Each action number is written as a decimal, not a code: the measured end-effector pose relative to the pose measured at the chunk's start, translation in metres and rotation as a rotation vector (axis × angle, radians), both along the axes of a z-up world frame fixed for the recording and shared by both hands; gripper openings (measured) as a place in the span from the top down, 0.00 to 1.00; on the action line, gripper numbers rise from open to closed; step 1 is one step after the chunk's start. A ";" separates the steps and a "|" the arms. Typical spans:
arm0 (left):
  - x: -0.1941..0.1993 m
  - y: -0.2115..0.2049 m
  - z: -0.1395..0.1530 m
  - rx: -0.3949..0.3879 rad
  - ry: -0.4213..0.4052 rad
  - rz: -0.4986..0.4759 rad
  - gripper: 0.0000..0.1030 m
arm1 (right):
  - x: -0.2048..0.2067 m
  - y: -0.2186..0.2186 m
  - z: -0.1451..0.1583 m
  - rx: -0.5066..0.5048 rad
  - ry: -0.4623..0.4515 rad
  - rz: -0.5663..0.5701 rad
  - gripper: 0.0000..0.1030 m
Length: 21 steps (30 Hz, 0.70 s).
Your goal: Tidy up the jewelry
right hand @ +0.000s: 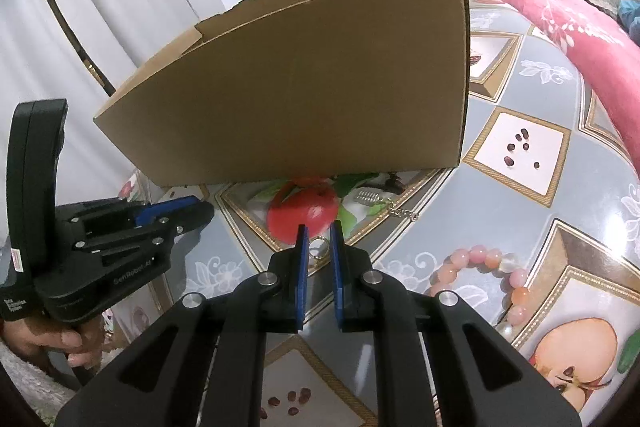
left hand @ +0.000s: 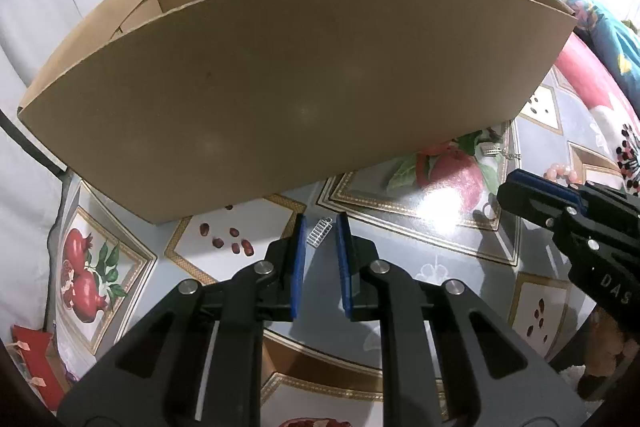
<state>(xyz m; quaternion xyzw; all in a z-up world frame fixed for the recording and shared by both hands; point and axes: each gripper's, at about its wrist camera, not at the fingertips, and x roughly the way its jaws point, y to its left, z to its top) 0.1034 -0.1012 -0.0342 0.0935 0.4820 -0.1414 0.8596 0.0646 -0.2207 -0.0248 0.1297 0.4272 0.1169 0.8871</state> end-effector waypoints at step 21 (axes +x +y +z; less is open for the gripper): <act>-0.020 0.047 -0.006 -0.122 -0.056 -0.079 0.96 | -0.011 0.011 0.018 -0.061 -0.031 -0.016 0.90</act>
